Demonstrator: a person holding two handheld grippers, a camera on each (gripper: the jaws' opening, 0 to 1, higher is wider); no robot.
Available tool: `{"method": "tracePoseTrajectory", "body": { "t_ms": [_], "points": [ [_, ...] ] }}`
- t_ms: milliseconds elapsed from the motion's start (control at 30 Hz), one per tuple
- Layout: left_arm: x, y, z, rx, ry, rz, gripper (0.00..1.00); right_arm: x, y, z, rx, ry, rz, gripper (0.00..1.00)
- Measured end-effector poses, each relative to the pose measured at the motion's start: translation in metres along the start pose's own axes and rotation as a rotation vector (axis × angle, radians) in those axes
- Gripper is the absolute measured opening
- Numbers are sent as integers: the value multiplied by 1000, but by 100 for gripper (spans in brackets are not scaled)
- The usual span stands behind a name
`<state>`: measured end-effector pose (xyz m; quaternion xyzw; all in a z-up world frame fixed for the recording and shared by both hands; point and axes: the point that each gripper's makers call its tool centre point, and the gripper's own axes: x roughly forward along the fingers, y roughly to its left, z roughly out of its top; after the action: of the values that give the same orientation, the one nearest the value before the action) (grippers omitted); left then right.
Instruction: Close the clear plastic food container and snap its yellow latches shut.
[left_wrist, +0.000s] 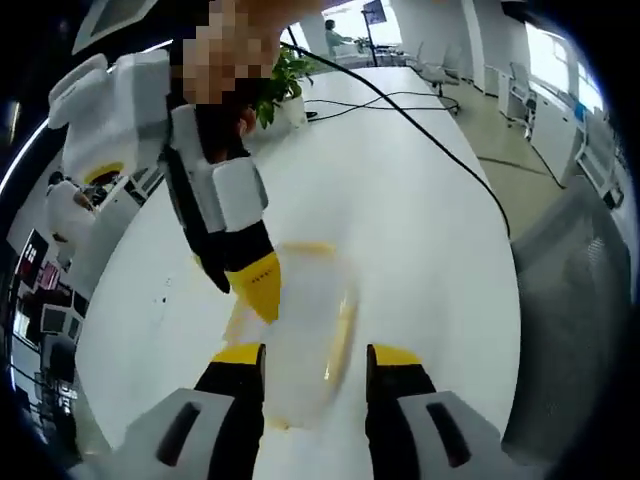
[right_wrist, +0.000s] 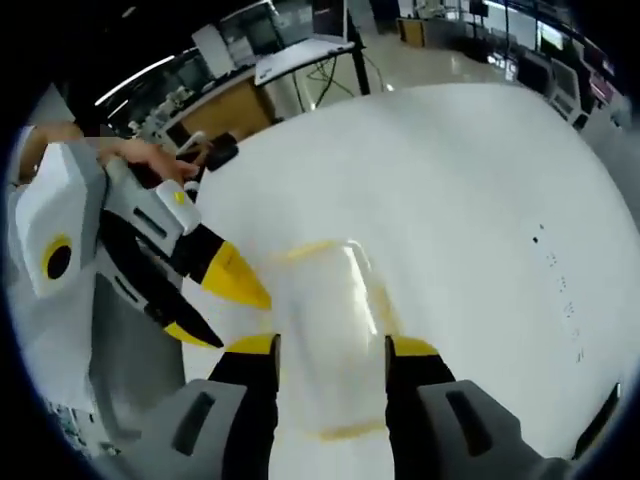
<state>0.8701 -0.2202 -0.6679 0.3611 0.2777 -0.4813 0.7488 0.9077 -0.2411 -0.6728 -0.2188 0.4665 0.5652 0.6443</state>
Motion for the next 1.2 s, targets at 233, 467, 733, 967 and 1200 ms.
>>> {"method": "tracePoseTrajectory", "body": {
  "t_ms": [233, 467, 733, 967, 1200],
  "points": [
    [-10, 9, -15, -40, -16, 50, 34, -4, 12, 8, 1, -86, -74, 39],
    [-17, 22, -21, -132, -72, 130, 33, -3, 23, 2, 31, -171, -155, 38],
    [-13, 18, -33, -189, -67, 125, 33, 7, 31, -21, 79, -216, -235, 39],
    [-7, 15, -45, -245, -70, 135, 35, -1, 30, -25, 105, -304, -340, 39],
    [-7, 21, -51, -317, -104, 202, 36, -8, 27, -34, 200, -433, -443, 41]
  ]
}}
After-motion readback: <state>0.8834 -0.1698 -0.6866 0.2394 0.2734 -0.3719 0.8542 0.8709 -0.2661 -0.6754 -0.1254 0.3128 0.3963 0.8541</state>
